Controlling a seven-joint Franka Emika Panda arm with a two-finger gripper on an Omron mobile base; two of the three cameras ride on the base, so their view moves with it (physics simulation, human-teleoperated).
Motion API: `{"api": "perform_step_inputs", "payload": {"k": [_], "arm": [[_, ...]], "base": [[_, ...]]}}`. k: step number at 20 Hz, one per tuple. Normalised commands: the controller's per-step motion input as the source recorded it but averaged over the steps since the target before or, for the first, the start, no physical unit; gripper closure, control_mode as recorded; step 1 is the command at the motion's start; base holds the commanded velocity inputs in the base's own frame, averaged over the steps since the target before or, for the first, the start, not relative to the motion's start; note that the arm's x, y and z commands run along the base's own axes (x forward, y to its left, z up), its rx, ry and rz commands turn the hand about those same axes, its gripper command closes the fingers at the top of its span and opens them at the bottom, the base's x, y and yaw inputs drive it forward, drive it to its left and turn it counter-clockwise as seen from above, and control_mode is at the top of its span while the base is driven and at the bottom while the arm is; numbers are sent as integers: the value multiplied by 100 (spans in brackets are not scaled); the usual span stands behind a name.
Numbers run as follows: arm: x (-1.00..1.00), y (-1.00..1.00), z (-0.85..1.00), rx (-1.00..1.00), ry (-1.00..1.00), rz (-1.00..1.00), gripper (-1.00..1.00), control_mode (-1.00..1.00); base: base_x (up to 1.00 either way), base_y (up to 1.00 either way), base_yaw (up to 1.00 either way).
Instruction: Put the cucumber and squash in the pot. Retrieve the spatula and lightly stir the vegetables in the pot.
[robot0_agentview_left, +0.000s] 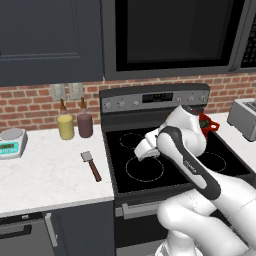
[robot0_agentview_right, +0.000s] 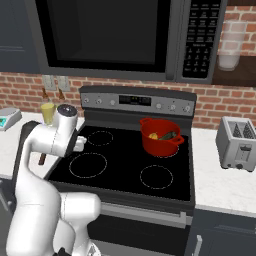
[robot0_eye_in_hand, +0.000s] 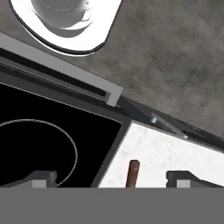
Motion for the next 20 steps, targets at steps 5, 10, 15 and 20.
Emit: {"api": "perform_step_inputs", "payload": {"k": [5,10,15,20], "arm": [[2,100,-3,-2,8,8,-100,-100],[10,100,-17,-1,17,0,-100,-100],[30,66,-35,-5,17,0,-100,-100],[48,10,-36,-7,11,-1,-100,-100]], "base": [[0,0,0],[0,0,0],[0,0,0],[0,0,0]]}}
